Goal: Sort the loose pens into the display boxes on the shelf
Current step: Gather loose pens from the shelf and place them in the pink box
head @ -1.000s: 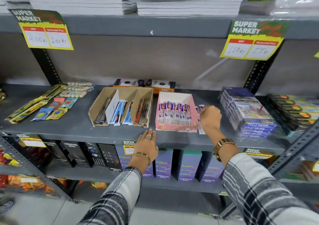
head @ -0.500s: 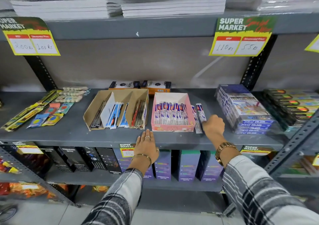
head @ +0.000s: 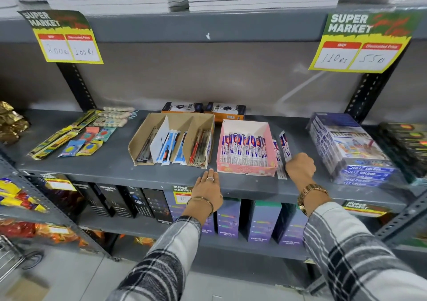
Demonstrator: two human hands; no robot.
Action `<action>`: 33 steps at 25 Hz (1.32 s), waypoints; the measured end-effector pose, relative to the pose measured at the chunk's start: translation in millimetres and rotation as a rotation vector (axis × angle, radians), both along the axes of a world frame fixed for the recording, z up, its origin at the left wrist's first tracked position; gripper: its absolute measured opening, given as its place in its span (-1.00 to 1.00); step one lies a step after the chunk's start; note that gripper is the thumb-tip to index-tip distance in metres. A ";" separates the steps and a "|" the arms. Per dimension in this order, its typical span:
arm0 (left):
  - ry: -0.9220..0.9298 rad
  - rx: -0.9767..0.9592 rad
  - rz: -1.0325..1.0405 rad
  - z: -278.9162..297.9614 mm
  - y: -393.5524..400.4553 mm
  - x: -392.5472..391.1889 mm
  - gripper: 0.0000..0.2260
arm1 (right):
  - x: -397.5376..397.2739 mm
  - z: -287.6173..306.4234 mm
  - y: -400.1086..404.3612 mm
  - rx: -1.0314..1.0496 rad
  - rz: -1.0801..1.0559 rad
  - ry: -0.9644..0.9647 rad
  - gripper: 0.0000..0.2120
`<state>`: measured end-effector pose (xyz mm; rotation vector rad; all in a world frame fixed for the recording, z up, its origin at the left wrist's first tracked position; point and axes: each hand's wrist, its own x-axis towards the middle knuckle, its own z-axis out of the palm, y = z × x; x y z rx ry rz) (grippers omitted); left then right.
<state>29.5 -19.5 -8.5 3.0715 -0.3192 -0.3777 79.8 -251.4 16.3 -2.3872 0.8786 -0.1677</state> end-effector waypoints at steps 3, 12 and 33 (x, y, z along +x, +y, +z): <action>0.000 0.001 0.000 -2.2 0.4 0.1 -0.39 | -1.1 -0.8 -2.9 0.077 -0.069 -0.018 -0.68; 0.042 -0.052 -0.015 2.0 4.3 4.0 -0.41 | -2.3 25.0 6.0 0.420 -0.185 -0.217 -0.76; 0.006 -0.068 -0.016 -1.2 6.2 2.1 -0.38 | 25.4 18.9 85.5 0.091 0.181 -0.054 -0.75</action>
